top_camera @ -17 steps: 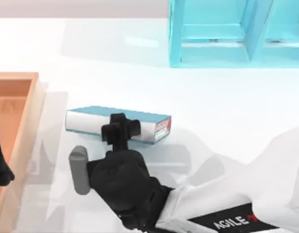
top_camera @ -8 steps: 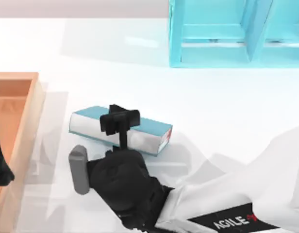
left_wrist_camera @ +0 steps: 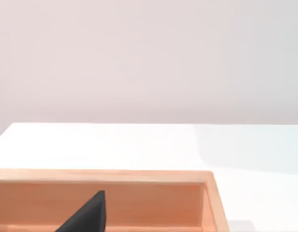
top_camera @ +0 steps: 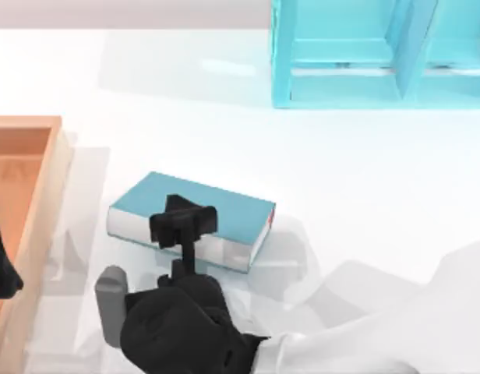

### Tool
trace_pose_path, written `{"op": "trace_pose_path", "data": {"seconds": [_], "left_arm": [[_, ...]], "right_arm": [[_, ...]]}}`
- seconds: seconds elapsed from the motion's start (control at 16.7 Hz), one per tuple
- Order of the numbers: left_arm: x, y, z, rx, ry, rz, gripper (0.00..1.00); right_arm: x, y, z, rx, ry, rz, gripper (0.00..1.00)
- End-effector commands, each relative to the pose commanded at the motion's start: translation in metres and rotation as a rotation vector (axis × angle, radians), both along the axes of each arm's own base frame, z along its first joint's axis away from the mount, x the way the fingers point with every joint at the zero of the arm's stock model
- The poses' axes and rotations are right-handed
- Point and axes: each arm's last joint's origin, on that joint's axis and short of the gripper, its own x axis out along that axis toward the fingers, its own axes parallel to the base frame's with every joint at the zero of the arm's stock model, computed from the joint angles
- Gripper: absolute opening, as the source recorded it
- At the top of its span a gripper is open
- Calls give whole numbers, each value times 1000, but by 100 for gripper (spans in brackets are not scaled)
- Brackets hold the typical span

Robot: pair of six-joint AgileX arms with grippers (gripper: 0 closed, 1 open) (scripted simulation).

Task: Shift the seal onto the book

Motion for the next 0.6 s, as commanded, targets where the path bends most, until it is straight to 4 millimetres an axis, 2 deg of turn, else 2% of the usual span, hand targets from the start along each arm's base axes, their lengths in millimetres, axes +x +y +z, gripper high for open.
{"op": "trace_pose_path", "data": {"seconds": [0.24,0.36,0.48,0.6], "left_arm": [[0,0,0,0,0,0,100],[0,0,0,0,0,0,100],[0,0,0,0,0,0,100],[0,0,0,0,0,0,100]], "right_arm": [[-70,1,3,-15,7,5,100],[-97,-4,5,-17,-8,10,100],[-109,-7,6,-16,-19,10,100],[-110,-7,6,-16,-20,10,100]]}}
